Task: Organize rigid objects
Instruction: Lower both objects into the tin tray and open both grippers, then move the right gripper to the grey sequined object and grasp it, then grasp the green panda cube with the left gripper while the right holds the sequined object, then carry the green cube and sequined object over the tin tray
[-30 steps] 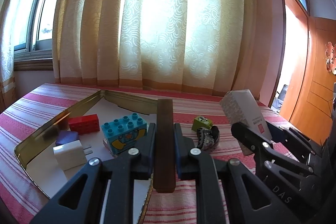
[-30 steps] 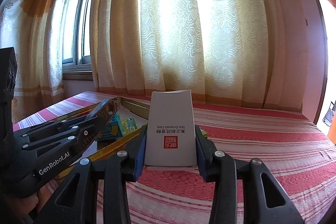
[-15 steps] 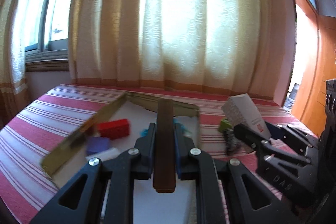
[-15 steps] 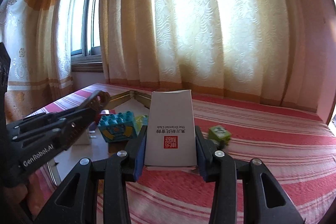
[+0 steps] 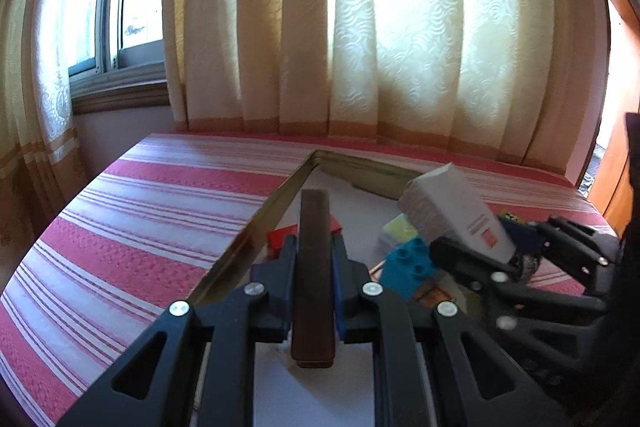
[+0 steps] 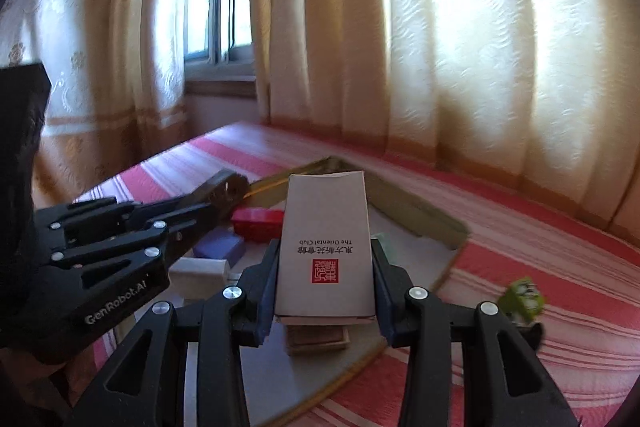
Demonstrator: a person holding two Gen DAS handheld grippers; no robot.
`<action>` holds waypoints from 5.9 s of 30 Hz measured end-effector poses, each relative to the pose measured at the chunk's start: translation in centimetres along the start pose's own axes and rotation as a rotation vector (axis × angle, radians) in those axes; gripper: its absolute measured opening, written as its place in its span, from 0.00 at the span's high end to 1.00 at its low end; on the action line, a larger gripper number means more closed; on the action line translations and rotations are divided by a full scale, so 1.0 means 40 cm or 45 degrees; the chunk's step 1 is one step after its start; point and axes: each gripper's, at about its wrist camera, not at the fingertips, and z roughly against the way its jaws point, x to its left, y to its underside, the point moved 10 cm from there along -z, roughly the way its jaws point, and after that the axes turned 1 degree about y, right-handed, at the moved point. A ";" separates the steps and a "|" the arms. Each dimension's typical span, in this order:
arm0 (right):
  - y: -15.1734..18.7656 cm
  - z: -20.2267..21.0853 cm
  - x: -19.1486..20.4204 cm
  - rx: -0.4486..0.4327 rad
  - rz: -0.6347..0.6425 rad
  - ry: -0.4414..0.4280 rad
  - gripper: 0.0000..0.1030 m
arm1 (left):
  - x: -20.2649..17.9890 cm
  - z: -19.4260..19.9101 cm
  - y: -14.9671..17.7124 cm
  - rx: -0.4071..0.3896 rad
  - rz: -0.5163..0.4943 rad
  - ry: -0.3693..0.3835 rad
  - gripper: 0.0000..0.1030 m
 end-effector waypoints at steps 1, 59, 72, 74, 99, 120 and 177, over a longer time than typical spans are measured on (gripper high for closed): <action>0.006 -0.029 0.003 0.038 0.007 0.014 0.57 | 0.007 -0.004 0.002 0.007 0.000 -0.010 0.86; 0.172 0.181 -0.365 0.030 -0.197 0.421 0.27 | -0.341 0.022 0.052 -0.061 -0.161 -0.035 0.00; 0.180 0.165 -0.376 0.062 -0.204 0.441 0.27 | -0.301 0.030 0.038 -0.091 -0.094 -0.048 0.00; 0.181 0.162 -0.379 0.068 -0.207 0.443 0.27 | -0.293 0.032 0.036 -0.096 -0.093 -0.060 0.00; 0.205 0.006 -0.363 0.310 -0.328 0.286 0.27 | -0.243 0.024 0.036 -0.086 -0.041 -0.054 0.00; 0.198 0.148 -0.513 0.120 -0.417 0.383 0.46 | -0.444 -0.068 0.036 0.004 -0.223 0.012 0.00; 0.205 0.248 -0.658 -0.075 -0.451 0.566 0.45 | -0.611 -0.179 0.077 0.095 -0.276 0.197 0.51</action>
